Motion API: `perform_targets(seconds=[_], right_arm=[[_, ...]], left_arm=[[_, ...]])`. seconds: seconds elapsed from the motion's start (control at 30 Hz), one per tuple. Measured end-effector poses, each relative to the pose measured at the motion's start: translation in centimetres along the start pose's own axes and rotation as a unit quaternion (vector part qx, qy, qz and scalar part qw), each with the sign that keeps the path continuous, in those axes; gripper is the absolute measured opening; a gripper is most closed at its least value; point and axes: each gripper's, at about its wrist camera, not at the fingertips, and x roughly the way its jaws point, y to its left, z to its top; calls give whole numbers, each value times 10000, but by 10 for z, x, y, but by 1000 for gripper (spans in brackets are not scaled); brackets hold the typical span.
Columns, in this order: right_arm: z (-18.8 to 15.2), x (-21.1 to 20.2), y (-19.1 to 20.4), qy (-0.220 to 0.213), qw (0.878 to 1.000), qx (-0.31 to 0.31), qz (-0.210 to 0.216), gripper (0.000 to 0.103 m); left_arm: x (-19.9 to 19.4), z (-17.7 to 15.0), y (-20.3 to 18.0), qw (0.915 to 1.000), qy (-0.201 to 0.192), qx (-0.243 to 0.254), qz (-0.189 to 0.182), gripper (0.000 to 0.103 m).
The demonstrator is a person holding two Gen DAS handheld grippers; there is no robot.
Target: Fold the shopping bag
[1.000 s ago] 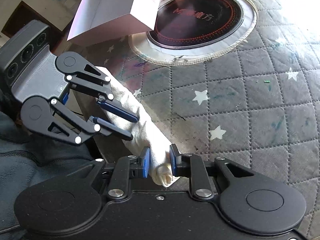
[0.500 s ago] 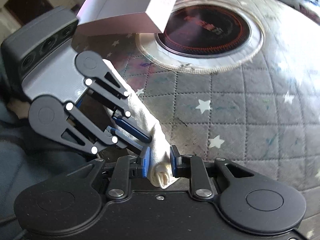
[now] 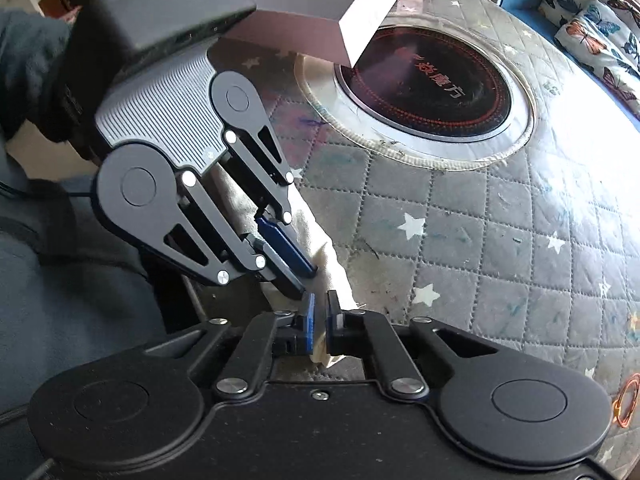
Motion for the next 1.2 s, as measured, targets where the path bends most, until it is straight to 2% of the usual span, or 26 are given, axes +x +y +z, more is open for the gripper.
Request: perform_targets(seconds=[0.2,0.73,0.87,1.2], right_arm=[[2,8,0,175,9996,31,-207,0],[0,21,-8,367,9989,132,-268,0],[1,18,-9,354,9987,290,-226,0],[2,21,1,619,9976,176,-258,0]], left_arm=[[-1,-1,-2,10000,-2,37,-10,13],[1,-2,3,9999,-74,-84,47,13],[10,2,18,10000,-43,-6,1,13],[18,2,44,9999,-75,83,40,12]])
